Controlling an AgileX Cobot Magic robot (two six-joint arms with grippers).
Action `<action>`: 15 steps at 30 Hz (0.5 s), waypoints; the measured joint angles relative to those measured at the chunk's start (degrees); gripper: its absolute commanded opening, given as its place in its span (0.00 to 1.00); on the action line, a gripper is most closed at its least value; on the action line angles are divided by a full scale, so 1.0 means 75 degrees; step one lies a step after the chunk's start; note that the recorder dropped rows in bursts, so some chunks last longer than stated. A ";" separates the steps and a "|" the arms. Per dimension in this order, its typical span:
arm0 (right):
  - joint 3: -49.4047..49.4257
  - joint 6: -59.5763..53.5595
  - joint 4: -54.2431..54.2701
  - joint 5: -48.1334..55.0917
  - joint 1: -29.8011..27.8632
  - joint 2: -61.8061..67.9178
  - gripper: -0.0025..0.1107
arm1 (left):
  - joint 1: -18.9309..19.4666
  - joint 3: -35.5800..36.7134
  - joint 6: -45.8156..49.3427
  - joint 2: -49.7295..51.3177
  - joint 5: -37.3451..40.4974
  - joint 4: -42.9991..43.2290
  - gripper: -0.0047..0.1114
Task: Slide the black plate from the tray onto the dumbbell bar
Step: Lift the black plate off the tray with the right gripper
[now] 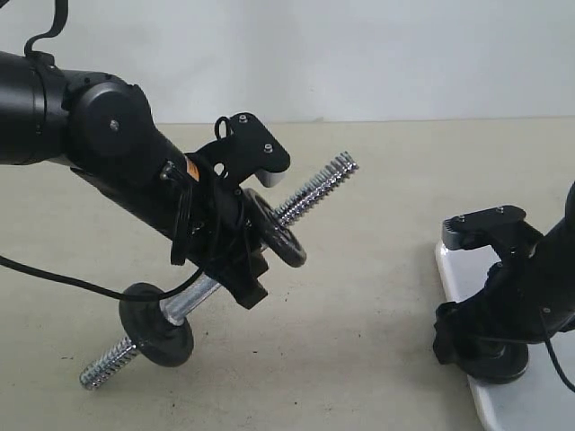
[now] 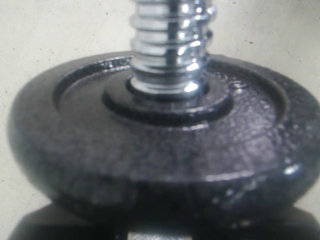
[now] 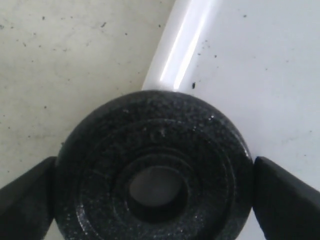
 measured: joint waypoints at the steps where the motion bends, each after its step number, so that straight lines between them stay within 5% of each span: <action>1: 0.0000 0.0000 0.0000 0.0000 0.0000 0.0000 0.04 | 0.0000 0.0000 0.0000 0.0000 0.0017 0.0000 0.08; 15: 0.0000 -0.0132 0.0015 -0.0015 0.0000 0.0000 0.02 | 0.0000 0.0000 0.0046 0.0000 0.0133 -0.0016 0.08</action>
